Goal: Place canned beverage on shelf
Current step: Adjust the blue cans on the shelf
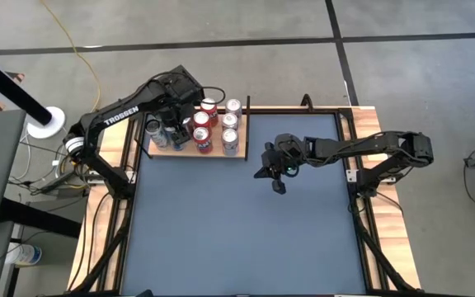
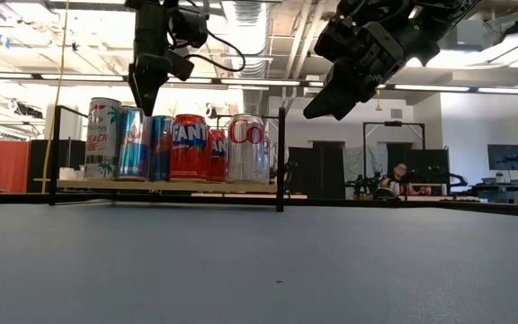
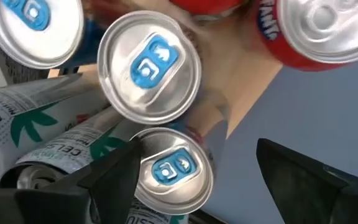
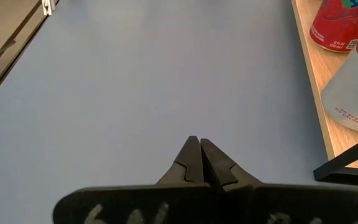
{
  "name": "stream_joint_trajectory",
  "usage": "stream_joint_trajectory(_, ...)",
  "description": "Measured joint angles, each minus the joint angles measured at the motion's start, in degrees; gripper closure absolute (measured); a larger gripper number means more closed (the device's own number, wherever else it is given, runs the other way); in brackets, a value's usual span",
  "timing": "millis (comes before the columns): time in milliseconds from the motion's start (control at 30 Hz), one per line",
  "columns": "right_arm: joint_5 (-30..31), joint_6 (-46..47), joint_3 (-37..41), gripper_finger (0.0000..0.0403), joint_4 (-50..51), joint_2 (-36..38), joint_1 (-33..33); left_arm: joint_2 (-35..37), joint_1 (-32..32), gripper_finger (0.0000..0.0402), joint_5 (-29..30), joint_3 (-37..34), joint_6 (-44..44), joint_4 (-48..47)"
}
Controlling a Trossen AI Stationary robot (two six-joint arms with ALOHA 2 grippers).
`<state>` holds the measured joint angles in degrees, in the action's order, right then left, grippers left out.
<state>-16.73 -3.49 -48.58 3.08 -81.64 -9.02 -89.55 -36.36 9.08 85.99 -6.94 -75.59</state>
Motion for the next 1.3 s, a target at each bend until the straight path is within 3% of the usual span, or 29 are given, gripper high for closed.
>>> stream_joint_trajectory(567, 0.0, 0.0, 0.0, 0.0403, -0.1, 0.0, -1.8, 2.6, 0.1, 0.0097, -6.4, 1.8, -0.9, 0.1)
stream_joint_trajectory(833, 0.0, 0.0, 0.0, 0.0403, -0.1, 0.0, -2.4, 4.2, 0.1, 0.0097, -5.0, 2.2, 0.1, -2.6)
stream_joint_trajectory(1300, -2.7, 0.2, 0.0, 0.0403, -0.1, 0.0, -2.2, 4.2, -0.2, 0.0097, -0.7, -3.7, -3.9, 4.7)
